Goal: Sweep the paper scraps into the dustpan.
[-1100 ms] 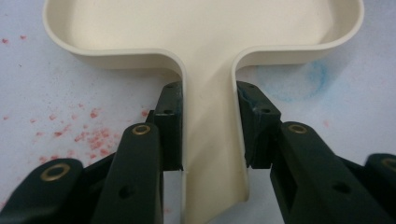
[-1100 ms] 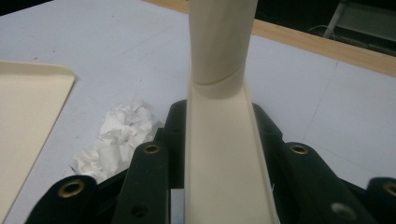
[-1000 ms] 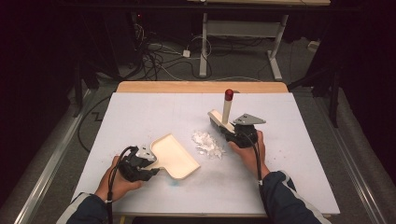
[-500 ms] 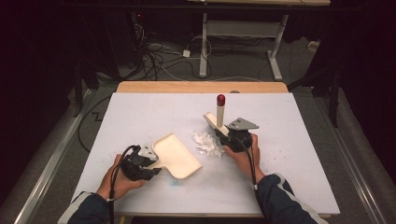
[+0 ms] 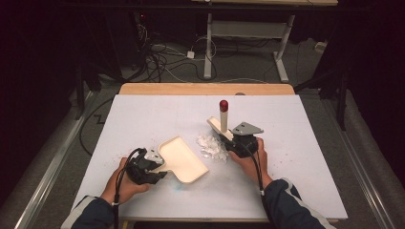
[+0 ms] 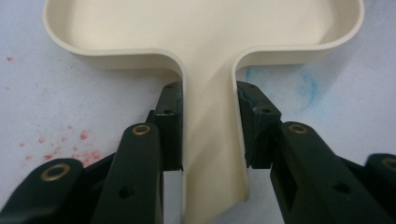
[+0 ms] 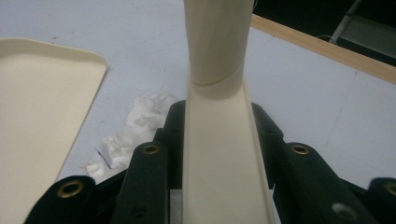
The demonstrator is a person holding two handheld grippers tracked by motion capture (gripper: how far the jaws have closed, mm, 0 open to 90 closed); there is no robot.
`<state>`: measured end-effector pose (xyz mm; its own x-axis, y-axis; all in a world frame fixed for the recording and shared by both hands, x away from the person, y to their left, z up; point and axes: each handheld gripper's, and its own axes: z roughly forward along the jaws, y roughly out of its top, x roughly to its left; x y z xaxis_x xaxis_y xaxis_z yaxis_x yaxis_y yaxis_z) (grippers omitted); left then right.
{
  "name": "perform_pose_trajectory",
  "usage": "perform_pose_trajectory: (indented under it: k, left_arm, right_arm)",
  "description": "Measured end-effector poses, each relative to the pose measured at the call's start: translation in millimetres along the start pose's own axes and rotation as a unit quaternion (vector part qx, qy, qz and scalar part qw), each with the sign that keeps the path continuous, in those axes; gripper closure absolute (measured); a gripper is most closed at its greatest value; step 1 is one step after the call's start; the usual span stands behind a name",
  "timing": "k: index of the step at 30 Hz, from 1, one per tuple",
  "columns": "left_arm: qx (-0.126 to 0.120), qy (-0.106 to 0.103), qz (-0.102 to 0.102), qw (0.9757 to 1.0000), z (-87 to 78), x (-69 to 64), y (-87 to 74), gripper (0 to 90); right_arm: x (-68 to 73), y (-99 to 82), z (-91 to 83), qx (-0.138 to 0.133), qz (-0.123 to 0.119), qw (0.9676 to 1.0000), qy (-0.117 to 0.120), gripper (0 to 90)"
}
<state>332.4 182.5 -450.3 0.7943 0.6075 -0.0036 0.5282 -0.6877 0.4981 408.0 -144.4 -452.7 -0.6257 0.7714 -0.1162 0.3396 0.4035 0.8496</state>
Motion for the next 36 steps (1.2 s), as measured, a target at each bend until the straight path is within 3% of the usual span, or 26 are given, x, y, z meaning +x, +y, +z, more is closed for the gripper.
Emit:
perform_pose_trajectory:
  k: [6,9,13,17,19,23,25,28,31,36]
  left_arm:
    - [0.003,0.001,0.004,1.0,1.4,-1.2,4.3,63.8]
    - [0.005,0.003,0.007,1.0,2.8,-2.2,6.4,63.8]
    - [0.008,0.008,0.013,0.9999,4.6,-4.0,9.2,63.8]
    - [0.01,0.011,0.015,0.9998,5.2,-5.1,9.7,63.8]
    - [0.011,0.012,0.016,0.9997,5.5,-5.1,9.8,63.8]
    - [0.013,0.012,0.017,0.9997,6.3,-5.5,10.4,63.8]
    - [0.014,0.011,0.017,0.9997,7.1,-5.3,11.1,63.8]
    - [0.011,0.009,0.018,0.9997,9.4,-5.9,12.3,63.8]
    - [0.011,0.004,0.02,0.9997,12.4,-7.1,14.3,63.8]
    - [0.009,-0.001,0.019,0.9998,14.8,-7.4,17.5,63.8]
  right_arm:
    - [-2.3,0.9,-0.6,0.005,0.012,0.9999,0.008,67.1]
    - [-1.2,-0.3,-0.2,0.005,0.035,0.9992,0.017,67.1]
    - [2.2,-2.5,1.1,0.007,0.029,0.9992,0.028,66.9]
    - [9.4,-0.8,0.0,0.039,-0.01,0.9987,0.031,66.2]
    - [8.6,-0.1,-2.2,0.037,-0.002,0.9991,0.019,66.6]
    - [0.4,4.0,-5.2,0.045,0.011,0.9988,0.018,67.1]
    - [-3.8,5.3,-5.2,0.049,0.019,0.9982,0.03,67.1]
    - [-6.6,5.6,-5.6,0.047,0.031,0.998,0.029,67.2]
    - [-4.3,5.2,-4.2,0.046,0.029,0.998,0.033,67.0]
    - [4.5,3.6,-0.4,0.018,0.035,0.9988,0.028,67.3]
